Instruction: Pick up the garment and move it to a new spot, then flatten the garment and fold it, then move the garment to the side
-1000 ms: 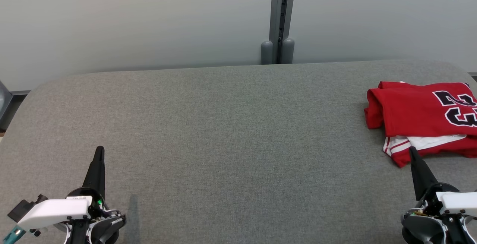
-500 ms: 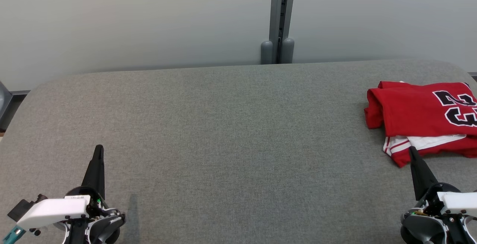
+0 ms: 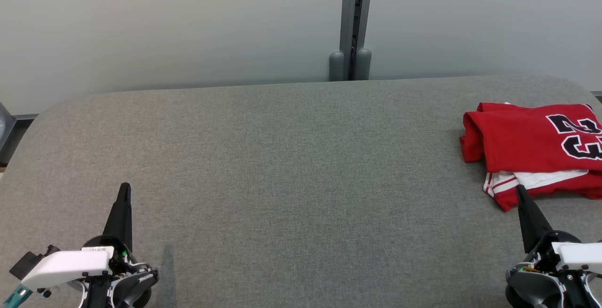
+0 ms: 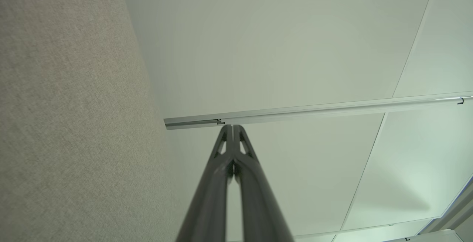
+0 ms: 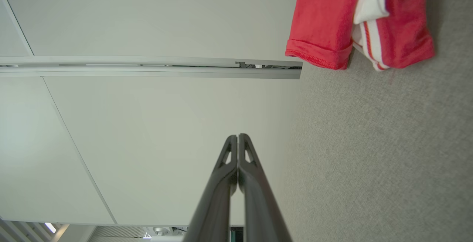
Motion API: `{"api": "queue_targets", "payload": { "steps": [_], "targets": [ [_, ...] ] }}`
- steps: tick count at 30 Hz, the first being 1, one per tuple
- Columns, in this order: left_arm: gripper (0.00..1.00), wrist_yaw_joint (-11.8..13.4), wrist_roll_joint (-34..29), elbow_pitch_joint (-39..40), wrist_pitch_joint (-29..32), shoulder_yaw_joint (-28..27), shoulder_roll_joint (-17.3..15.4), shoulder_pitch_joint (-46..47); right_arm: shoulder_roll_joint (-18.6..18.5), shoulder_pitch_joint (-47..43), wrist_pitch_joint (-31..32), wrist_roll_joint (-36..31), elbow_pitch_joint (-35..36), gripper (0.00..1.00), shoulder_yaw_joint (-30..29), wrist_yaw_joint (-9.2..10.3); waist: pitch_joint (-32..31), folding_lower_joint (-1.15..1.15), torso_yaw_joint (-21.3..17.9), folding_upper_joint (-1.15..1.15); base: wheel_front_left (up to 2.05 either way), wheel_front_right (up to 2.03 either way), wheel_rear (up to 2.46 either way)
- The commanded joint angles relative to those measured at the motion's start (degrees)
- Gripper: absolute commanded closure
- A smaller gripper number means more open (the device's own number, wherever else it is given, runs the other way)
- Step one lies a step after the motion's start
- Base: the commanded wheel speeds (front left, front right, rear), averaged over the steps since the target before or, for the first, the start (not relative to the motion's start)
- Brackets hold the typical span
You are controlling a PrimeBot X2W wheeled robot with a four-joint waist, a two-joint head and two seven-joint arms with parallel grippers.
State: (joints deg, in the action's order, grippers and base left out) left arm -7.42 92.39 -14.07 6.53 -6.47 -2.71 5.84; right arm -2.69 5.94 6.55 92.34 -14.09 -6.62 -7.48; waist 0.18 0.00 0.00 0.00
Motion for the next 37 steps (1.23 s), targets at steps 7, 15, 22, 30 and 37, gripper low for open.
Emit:
{"api": "queue_targets", "payload": {
  "steps": [7,15,22,30,37],
  "targets": [
    [1.00,-0.18,0.06,-0.04,0.20,-0.22,-0.32,0.81,-0.26,0.50,0.22,0.10,0.17,1.00,-0.06,-0.02,0.00,0.00,0.00,0.00,0.00,0.00,0.00],
    [1.00,-0.18,0.06,-0.03,0.20,-0.22,-0.32,0.81,-0.26,0.50,0.21,0.11,0.17,1.00,-0.06,-0.02,0.00,0.00,0.00,0.00,0.00,0.00,0.00],
    [1.00,-0.18,0.06,-0.03,0.19,-0.22,-0.32,0.81,-0.26,0.50,0.20,0.12,0.17,1.00,-0.06,-0.02,0.00,0.00,0.00,0.00,0.00,0.00,0.00],
    [1.00,-0.18,0.06,-0.03,0.19,-0.22,-0.31,0.81,-0.26,0.50,0.20,0.12,0.18,1.00,-0.05,-0.02,0.00,0.00,0.00,0.00,0.00,0.00,0.00],
    [1.00,-0.18,0.06,-0.03,0.19,-0.22,-0.31,0.81,-0.26,0.49,0.19,0.13,0.18,1.00,-0.04,-0.02,0.00,0.00,0.00,0.00,0.00,0.00,0.00]
  ]
}}
